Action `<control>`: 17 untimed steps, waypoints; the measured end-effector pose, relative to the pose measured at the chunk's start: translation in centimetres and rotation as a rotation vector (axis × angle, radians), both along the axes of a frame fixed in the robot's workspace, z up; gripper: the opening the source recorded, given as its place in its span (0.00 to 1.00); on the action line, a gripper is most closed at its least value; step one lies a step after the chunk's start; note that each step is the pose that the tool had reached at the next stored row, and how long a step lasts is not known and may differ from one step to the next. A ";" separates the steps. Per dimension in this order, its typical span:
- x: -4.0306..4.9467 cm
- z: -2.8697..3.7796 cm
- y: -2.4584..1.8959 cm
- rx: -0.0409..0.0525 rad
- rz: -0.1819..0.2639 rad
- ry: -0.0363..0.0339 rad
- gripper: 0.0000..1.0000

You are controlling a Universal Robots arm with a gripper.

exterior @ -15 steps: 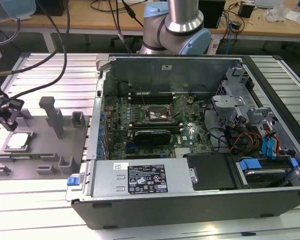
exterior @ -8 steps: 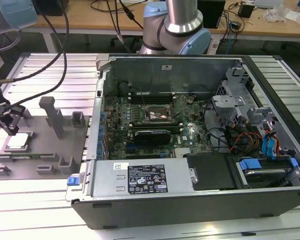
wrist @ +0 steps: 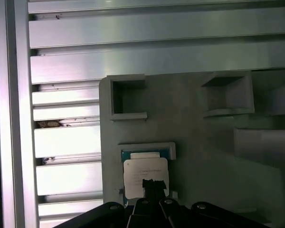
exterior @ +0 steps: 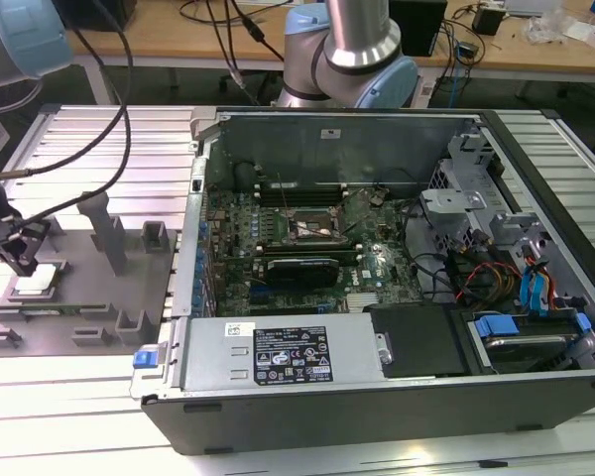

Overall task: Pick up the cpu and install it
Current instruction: 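Pick up the cpu and move it towards the insertion slot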

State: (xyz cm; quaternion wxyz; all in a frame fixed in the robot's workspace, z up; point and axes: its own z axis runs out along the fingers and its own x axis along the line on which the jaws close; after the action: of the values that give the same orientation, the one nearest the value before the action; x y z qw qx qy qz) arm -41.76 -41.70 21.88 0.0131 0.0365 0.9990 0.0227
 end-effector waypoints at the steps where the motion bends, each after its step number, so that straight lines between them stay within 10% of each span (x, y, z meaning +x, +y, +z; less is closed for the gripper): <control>1: -0.01 -0.25 0.01 -0.0001 0.000 0.0001 0.11; 14: -0.29 -1.14 0.01 -0.0001 -0.001 0.0002 0.11; 17: -0.29 -1.14 0.01 -0.0002 -0.001 0.0002 0.30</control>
State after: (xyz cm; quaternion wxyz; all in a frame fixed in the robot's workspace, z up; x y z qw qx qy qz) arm -42.05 -41.69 20.74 0.0130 0.0371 0.9990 0.0226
